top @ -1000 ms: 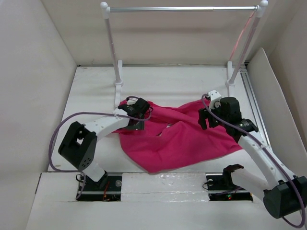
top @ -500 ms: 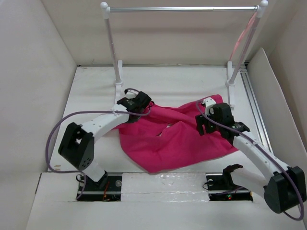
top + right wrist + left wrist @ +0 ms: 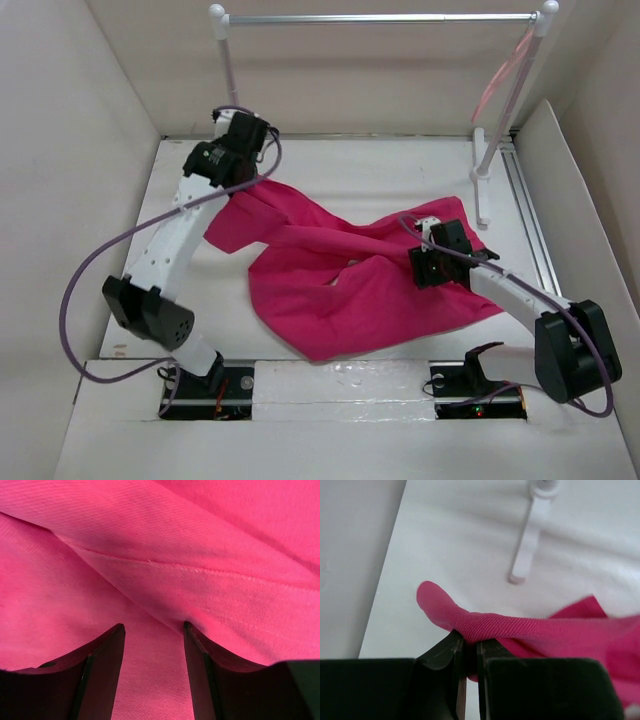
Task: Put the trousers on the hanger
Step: Flatten out the trousers at the center of the board.
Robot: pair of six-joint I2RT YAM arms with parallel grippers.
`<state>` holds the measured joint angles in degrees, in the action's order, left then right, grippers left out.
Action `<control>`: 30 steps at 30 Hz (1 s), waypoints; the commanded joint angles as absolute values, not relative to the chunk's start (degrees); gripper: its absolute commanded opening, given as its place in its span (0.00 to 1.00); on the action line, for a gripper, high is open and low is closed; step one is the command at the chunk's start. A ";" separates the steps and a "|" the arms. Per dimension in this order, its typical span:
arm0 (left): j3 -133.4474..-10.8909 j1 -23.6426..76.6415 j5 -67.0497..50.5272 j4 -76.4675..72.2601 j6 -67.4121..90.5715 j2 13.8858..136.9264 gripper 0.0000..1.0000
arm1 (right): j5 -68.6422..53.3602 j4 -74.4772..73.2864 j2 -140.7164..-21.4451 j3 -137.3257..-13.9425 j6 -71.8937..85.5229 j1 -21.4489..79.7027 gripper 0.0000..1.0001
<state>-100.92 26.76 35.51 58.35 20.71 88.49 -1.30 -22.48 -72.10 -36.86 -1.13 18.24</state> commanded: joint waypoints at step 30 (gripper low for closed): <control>-59.43 -1.67 15.92 21.28 26.03 81.38 0.78 | 4.22 -26.54 -57.31 -37.36 -3.95 25.22 0.17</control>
